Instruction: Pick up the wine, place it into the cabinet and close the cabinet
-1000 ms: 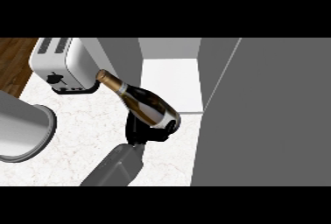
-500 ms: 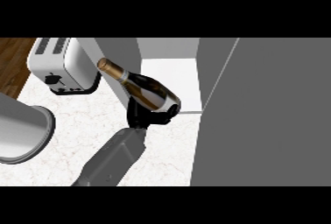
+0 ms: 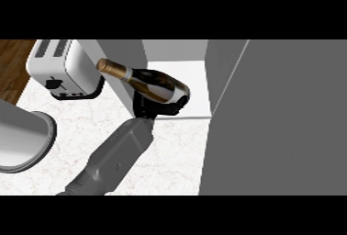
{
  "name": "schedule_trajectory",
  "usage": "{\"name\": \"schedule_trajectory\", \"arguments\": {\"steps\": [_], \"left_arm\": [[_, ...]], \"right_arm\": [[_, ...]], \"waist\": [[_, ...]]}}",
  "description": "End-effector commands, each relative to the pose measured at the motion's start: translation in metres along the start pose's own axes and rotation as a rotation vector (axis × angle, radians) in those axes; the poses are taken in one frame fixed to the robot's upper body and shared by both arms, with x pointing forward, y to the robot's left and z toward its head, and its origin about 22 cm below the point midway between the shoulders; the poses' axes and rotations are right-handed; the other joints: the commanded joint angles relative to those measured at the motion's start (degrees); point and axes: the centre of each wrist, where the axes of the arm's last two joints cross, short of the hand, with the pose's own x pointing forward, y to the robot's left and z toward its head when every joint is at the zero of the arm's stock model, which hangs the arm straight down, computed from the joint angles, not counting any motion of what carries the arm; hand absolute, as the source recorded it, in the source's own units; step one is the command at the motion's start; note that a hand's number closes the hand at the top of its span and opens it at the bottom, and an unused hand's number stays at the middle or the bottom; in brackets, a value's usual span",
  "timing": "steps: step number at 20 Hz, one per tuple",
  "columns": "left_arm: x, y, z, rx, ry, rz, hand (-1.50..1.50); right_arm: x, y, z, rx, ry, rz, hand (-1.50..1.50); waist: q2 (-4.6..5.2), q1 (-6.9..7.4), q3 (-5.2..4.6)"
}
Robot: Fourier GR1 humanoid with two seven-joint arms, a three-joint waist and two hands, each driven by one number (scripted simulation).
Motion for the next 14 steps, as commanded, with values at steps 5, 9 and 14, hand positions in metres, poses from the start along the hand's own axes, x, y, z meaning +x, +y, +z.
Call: {"name": "schedule_trajectory", "arguments": {"steps": [5, 9, 14], "left_arm": [[0.029, -0.029, -0.037, 0.023, 0.027, -0.022, 1.50], [0.038, -0.032, -0.048, 0.029, 0.057, -0.032, 1.50], [0.033, -0.023, -0.047, 0.057, 0.073, -0.062, 1.50]], "right_arm": [[-0.003, 0.005, -0.012, 0.033, 0.002, -0.004, -1.50], [0.001, 0.010, 0.004, 0.023, -0.007, -0.006, -1.50], [-0.010, 0.004, -0.010, 0.039, -0.029, -0.020, -1.50]], "waist": [[0.26, -1.01, 0.03], [0.21, -1.17, 0.05], [1.05, -3.21, 0.03]]}}
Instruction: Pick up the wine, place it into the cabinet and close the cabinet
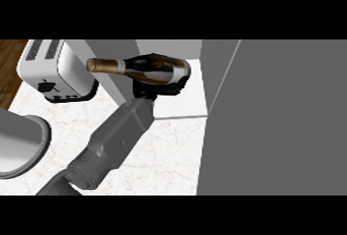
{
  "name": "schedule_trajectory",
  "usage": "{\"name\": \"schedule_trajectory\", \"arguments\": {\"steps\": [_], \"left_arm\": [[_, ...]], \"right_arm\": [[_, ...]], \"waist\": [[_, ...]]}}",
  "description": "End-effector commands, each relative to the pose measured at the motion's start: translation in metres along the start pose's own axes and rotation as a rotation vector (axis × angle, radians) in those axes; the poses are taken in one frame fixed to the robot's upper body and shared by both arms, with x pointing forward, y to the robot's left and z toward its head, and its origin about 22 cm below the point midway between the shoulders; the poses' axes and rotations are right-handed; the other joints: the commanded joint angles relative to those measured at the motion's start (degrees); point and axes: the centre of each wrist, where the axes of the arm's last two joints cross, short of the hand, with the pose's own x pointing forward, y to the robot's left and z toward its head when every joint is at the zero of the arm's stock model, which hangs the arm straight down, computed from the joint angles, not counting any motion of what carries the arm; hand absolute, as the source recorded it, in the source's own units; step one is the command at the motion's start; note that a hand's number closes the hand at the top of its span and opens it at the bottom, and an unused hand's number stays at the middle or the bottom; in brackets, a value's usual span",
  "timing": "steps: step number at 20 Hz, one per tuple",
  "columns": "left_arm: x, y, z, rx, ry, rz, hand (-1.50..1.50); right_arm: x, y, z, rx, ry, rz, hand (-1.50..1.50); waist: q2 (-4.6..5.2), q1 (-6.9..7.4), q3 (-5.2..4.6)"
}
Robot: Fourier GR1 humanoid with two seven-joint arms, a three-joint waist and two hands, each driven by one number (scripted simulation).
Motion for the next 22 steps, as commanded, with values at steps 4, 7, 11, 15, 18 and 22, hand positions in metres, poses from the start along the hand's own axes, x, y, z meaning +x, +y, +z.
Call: {"name": "schedule_trajectory", "arguments": {"steps": [4, 7, 11, 15, 18, 22], "left_arm": [[0.002, -0.002, -0.002, 0.035, 0.011, 0.032, 1.50], [0.006, -0.012, -0.001, 0.050, 0.029, 0.049, 1.50], [-0.009, 0.002, 0.010, 0.051, 0.041, 0.011, 1.50], [-0.018, 0.011, 0.016, 0.048, 0.045, 0.019, 1.50], [-0.019, 0.005, 0.020, 0.016, 0.043, 0.017, 1.50], [-0.018, -0.005, 0.025, 0.052, 0.061, 0.029, 1.50]], "right_arm": [[-0.002, 0.002, -0.011, 0.023, -0.007, -0.010, -1.50], [-0.011, -0.006, -0.013, 0.058, -0.008, -0.012, -1.50], [-0.006, 0.011, -0.009, 0.060, -0.002, -0.016, -1.50], [0.001, 0.008, -0.019, 0.053, -0.029, -0.021, -1.50], [-0.009, 0.009, -0.016, 0.065, -0.004, -0.019, -1.50], [0.004, 0.001, -0.017, 0.079, -0.027, -0.019, -1.50]], "waist": [[0.46, -1.58, -0.01], [0.68, -2.73, 0.03], [0.39, -2.55, -0.01], [0.82, -3.38, -0.08], [0.81, -3.70, -0.05], [0.62, -4.12, -0.06]]}}
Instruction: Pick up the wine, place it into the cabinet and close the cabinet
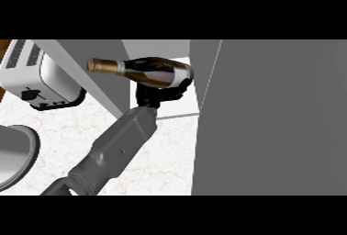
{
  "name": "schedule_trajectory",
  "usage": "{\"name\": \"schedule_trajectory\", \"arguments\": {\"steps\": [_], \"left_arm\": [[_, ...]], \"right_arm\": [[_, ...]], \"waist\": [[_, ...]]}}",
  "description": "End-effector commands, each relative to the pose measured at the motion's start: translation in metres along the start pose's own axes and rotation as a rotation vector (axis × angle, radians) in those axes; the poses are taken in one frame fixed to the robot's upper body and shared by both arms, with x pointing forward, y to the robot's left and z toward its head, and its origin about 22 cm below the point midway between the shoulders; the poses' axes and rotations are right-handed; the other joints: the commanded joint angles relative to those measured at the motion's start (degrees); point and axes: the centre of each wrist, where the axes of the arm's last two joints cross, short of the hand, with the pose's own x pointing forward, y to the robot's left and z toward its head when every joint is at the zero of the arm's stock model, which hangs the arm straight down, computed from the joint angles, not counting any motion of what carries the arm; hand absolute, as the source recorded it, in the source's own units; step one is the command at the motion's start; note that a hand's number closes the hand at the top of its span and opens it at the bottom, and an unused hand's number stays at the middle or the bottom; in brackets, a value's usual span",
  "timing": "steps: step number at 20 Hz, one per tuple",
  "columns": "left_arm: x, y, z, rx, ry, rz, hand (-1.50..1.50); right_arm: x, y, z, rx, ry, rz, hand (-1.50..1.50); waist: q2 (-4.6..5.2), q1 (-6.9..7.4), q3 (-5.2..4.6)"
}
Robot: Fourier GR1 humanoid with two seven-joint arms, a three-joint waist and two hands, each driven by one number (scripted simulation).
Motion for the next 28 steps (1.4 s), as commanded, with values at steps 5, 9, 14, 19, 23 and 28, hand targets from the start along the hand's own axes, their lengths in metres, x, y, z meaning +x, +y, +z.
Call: {"name": "schedule_trajectory", "arguments": {"steps": [5, 9, 14, 19, 23, 28], "left_arm": [[-0.003, -0.004, 0.006, 0.020, -0.016, 0.084, 1.50], [0.004, -0.017, 0.004, 0.057, -0.014, 0.064, -1.50], [0.013, -0.022, -0.004, 0.111, -0.032, 0.098, -1.50], [0.006, -0.020, 0.001, 0.113, -0.040, 0.036, -1.50], [0.011, -0.025, -0.005, 0.088, -0.058, -0.092, -1.50], [0.016, -0.037, -0.004, -0.005, -0.117, -0.140, -1.50]], "right_arm": [[-0.004, -0.001, -0.006, 0.001, -0.005, 0.002, -1.50], [-0.002, 0.004, -0.006, 0.018, -0.003, 0.000, -1.50], [0.004, 0.005, 0.002, 0.011, -0.010, -0.004, -1.50], [-0.003, 0.003, -0.001, 0.006, -0.001, 0.004, -1.50], [0.000, 0.001, 0.005, 0.020, -0.007, -0.011, -1.50], [0.006, 0.005, 0.005, 0.014, 0.003, -0.001, -1.50]], "waist": [[0.27, -0.14, -0.05], [0.09, -0.35, -0.03], [0.15, -0.57, -0.04], [0.10, -0.13, 0.01], [0.02, -0.25, 0.07], [-0.10, 0.11, 0.01]]}}
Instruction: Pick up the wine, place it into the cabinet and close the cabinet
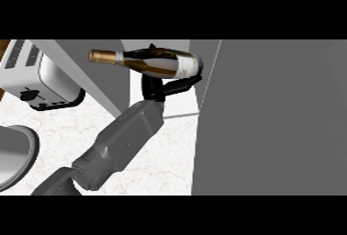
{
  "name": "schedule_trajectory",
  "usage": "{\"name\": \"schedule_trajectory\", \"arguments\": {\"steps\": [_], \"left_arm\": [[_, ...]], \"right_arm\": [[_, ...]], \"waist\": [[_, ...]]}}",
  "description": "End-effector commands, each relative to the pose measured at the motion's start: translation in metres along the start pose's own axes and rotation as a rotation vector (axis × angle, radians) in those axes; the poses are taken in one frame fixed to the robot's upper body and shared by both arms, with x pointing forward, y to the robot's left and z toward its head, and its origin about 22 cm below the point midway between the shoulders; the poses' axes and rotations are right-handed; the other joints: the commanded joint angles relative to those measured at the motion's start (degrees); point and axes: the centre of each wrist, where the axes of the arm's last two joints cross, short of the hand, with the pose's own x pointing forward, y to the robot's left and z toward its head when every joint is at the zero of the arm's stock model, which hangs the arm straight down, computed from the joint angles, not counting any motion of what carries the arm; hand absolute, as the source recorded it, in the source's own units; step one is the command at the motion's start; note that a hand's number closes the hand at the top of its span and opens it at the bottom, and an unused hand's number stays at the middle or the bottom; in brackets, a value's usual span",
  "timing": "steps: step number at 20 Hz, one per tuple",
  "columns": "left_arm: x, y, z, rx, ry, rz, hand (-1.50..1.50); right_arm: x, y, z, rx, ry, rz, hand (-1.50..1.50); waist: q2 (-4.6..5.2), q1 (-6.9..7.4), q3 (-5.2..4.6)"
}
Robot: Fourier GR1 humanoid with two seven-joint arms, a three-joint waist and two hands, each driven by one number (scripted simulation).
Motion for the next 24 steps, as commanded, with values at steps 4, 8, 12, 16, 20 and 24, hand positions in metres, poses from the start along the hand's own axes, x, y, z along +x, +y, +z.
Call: {"name": "schedule_trajectory", "arguments": {"steps": [4, 8, 12, 16, 20, 24], "left_arm": [[0.010, -0.020, 0.003, -0.054, -0.028, -0.018, -1.50], [0.004, -0.017, 0.009, -0.045, -0.083, -0.022, -1.50], [0.005, -0.026, 0.019, -0.073, -0.103, 0.024, -1.50], [-0.002, -0.015, 0.017, -0.108, -0.078, 0.053, -1.50], [-0.006, -0.027, 0.039, -0.132, -0.074, 0.073, -1.50], [-0.021, -0.014, 0.050, -0.178, -0.048, 0.072, -1.50]], "right_arm": [[-0.007, -0.006, 0.000, -0.021, 0.017, 0.014, -1.50], [-0.001, -0.004, 0.000, -0.014, 0.013, 0.002, -1.50], [-0.004, 0.000, 0.001, -0.022, 0.010, -0.008, -1.50], [-0.007, 0.008, -0.004, -0.031, 0.024, -0.009, -1.50], [-0.003, 0.000, 0.001, -0.035, 0.040, 0.007, -1.50], [0.001, -0.005, 0.003, -0.049, 0.034, 0.022, -1.50]], "waist": [[-0.16, 0.77, 0.03], [-0.23, 0.86, 0.00], [-0.57, 1.84, 0.02], [-0.72, 3.26, 0.00], [-0.93, 3.10, 0.03], [-1.13, 4.22, 0.04]]}}
